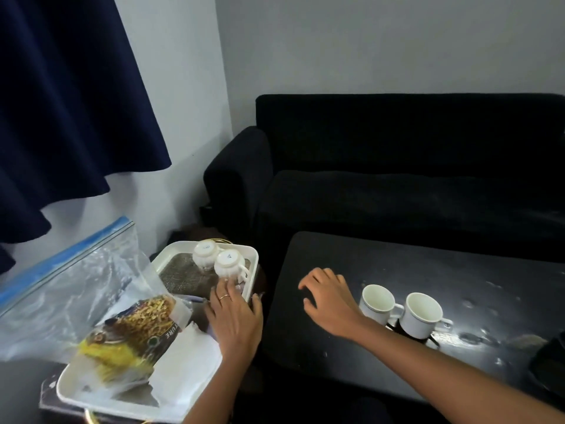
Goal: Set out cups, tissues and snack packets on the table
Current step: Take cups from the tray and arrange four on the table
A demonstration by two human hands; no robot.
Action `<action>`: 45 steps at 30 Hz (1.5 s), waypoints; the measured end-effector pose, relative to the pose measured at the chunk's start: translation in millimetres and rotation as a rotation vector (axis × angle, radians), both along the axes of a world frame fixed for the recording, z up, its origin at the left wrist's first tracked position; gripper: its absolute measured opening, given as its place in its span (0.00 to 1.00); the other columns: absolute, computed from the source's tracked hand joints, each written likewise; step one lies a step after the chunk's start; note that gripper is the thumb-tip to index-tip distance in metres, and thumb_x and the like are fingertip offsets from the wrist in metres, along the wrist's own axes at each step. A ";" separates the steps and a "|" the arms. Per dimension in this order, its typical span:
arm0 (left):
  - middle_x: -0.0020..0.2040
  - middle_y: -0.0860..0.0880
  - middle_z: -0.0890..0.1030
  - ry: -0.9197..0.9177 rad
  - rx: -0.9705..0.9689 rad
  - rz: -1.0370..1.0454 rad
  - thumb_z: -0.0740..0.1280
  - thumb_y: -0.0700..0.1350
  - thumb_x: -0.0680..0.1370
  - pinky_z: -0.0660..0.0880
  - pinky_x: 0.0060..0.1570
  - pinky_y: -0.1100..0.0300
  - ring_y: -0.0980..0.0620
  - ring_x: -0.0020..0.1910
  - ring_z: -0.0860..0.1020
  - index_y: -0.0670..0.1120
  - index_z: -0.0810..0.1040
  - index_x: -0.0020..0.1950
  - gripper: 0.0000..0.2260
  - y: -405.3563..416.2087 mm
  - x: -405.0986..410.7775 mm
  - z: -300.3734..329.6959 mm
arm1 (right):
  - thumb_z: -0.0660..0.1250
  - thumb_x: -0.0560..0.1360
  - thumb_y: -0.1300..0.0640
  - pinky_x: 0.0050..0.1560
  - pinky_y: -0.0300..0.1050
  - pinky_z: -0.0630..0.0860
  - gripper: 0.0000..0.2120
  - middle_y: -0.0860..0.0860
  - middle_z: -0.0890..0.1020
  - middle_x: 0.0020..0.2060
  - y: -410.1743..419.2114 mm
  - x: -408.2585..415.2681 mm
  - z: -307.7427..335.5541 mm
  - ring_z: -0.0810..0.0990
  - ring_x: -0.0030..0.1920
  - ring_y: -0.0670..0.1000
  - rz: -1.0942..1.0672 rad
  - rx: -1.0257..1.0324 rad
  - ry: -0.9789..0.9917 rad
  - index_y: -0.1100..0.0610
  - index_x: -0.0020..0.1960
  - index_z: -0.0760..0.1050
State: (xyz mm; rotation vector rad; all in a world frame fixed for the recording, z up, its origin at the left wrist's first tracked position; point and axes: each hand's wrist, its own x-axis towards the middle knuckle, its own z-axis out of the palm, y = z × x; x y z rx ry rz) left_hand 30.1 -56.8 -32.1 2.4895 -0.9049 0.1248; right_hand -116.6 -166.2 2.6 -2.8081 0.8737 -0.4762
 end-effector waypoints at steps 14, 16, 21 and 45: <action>0.78 0.41 0.56 0.201 0.015 0.098 0.59 0.56 0.78 0.51 0.74 0.49 0.44 0.77 0.54 0.39 0.49 0.77 0.35 -11.2 4.1 -5.9 | 0.61 0.76 0.49 0.58 0.52 0.66 0.19 0.54 0.72 0.60 10.1 131.2 2.9 0.69 0.61 0.57 -0.075 0.231 0.073 0.56 0.63 0.71; 0.78 0.41 0.56 0.204 0.020 0.093 0.60 0.55 0.78 0.50 0.74 0.50 0.44 0.77 0.54 0.39 0.49 0.77 0.35 -11.5 4.7 -6.2 | 0.61 0.76 0.48 0.58 0.53 0.65 0.18 0.55 0.71 0.61 12.2 138.7 -4.1 0.67 0.61 0.57 -0.124 0.255 0.095 0.56 0.62 0.72; 0.78 0.42 0.56 0.198 0.029 0.090 0.61 0.53 0.78 0.51 0.74 0.51 0.45 0.77 0.54 0.38 0.48 0.77 0.35 -13.8 5.3 -7.6 | 0.60 0.77 0.51 0.60 0.54 0.62 0.12 0.53 0.73 0.59 16.2 148.3 -13.7 0.65 0.63 0.55 -0.251 0.252 0.020 0.54 0.58 0.74; 0.74 0.44 0.66 -0.056 -0.167 -0.165 0.67 0.58 0.74 0.61 0.70 0.44 0.42 0.71 0.66 0.53 0.53 0.76 0.36 -3.0 -2.7 1.2 | 0.58 0.79 0.57 0.40 0.48 0.79 0.09 0.53 0.83 0.41 28.4 79.0 8.1 0.84 0.36 0.52 -0.485 0.972 -0.679 0.57 0.44 0.76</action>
